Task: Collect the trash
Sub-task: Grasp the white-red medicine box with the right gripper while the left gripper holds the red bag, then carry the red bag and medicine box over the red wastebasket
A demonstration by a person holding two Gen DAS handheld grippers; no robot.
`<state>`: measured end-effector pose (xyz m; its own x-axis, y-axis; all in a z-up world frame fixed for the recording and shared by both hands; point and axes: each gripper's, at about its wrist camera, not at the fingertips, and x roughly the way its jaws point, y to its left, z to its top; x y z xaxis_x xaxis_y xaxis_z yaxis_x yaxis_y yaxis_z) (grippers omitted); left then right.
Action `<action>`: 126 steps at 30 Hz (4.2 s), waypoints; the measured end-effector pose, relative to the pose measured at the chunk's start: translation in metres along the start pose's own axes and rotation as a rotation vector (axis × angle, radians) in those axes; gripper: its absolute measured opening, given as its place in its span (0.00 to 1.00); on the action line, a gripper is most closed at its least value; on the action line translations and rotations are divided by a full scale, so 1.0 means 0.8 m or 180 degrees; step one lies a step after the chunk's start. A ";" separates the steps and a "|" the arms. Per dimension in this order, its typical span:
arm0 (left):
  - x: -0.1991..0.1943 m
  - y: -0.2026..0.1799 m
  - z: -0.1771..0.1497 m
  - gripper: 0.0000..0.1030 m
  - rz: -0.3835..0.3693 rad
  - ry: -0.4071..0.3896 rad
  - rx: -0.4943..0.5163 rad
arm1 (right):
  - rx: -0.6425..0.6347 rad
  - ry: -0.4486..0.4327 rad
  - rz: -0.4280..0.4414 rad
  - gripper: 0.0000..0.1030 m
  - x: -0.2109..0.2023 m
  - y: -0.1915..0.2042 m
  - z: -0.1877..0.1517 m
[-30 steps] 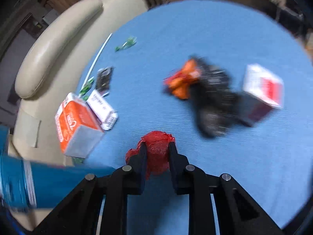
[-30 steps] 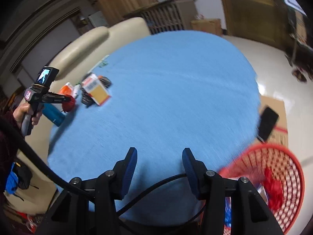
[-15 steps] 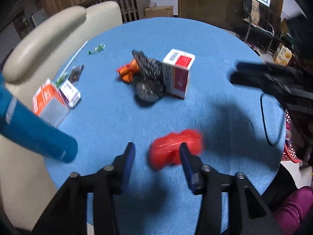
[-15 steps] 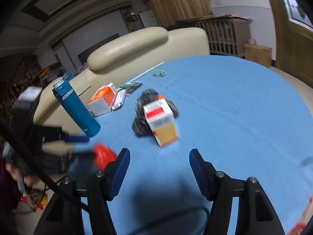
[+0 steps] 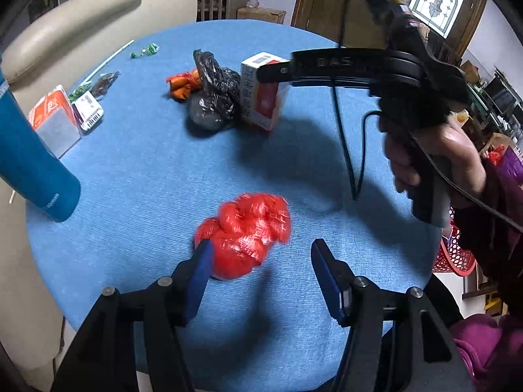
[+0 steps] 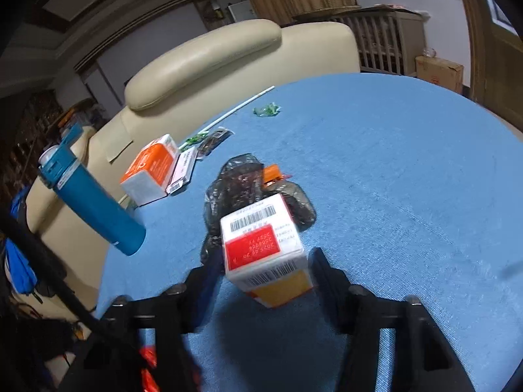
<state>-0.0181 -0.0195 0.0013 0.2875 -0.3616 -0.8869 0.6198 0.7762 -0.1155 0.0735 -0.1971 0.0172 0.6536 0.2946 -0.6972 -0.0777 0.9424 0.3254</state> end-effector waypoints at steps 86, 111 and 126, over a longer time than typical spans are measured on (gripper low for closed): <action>-0.109 -0.233 0.029 0.21 0.0299 -0.0927 0.0346 | 0.0477 -0.1162 -0.0489 0.53 -0.413 -0.079 -0.221; -0.084 -0.356 0.027 0.21 0.0151 -0.0772 0.1045 | 0.0902 -0.1344 -0.0658 0.53 -0.476 -0.143 -0.268; -0.066 -0.406 0.022 0.21 0.0140 -0.0651 0.1362 | 0.1127 -0.1427 -0.0716 0.53 -0.496 -0.177 -0.289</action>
<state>-0.2219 -0.2610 0.0937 0.4313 -0.4606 -0.7757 0.8366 0.5260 0.1528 -0.3490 -0.4103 0.0998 0.8840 -0.0732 -0.4617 0.3034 0.8411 0.4477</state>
